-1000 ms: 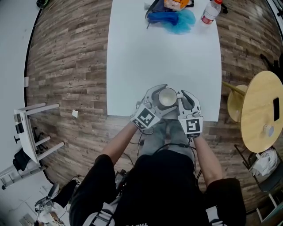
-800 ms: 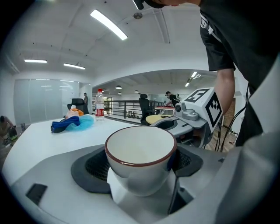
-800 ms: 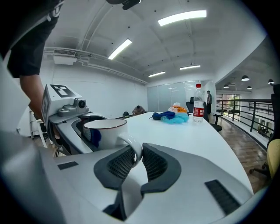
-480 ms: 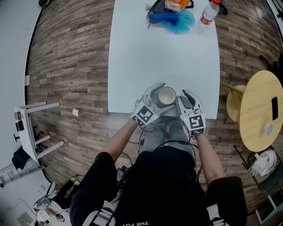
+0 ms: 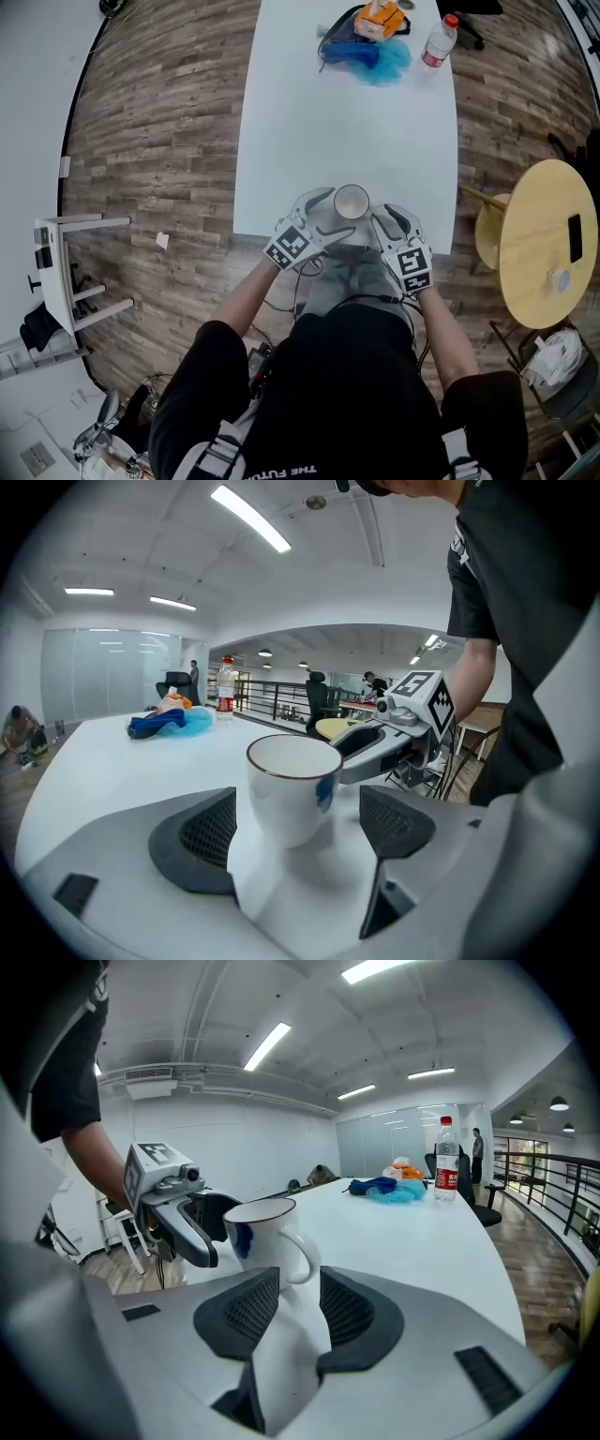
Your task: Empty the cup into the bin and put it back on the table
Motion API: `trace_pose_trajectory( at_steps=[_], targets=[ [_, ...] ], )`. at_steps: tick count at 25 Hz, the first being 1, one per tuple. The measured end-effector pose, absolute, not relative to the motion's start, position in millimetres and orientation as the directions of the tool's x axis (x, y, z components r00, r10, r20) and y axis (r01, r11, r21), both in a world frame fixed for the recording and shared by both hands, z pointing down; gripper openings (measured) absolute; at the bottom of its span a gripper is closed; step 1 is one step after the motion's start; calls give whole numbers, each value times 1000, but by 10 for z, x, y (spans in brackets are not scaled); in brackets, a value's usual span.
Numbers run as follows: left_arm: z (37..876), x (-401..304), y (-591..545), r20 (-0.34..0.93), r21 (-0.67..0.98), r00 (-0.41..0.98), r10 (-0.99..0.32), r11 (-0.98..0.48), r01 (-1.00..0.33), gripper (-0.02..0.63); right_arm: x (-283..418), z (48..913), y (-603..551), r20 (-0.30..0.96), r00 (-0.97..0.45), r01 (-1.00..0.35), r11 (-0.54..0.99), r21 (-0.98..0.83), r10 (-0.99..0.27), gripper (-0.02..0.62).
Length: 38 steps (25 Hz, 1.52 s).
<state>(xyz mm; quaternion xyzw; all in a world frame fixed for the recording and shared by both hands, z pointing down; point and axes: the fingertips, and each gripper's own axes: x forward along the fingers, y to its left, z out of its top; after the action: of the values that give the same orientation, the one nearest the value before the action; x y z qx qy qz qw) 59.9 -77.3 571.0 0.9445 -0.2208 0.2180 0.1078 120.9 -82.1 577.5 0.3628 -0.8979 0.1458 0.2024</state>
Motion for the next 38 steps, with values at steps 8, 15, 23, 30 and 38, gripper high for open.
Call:
trace_pose_trajectory(
  at_steps=[8, 15, 23, 30, 38],
  targets=[
    [4628, 160, -591, 288, 96, 716, -636, -725, -682, 407, 1416, 4766, -677, 314, -648, -736, 677, -22, -694, 124],
    [3350, 202, -744, 127, 34, 577, -807, -578, -815, 25, 1382, 3373, -820, 31, -602, -798, 601, -38, -798, 123],
    [3037, 283, -736, 113, 46, 537, -836, -536, -843, 21, 1193, 3267, -726, 33, -582, -812, 579, -70, -813, 24],
    [3065, 140, -779, 112, 96, 526, -843, -518, -850, 21, 1080, 3264, -710, 71, -557, -831, 554, -54, -827, 17],
    [3081, 141, -794, 112, 99, 537, -836, -528, -843, 21, 1071, 3369, -757, 81, -557, -831, 556, -38, -827, 15]
  ],
)
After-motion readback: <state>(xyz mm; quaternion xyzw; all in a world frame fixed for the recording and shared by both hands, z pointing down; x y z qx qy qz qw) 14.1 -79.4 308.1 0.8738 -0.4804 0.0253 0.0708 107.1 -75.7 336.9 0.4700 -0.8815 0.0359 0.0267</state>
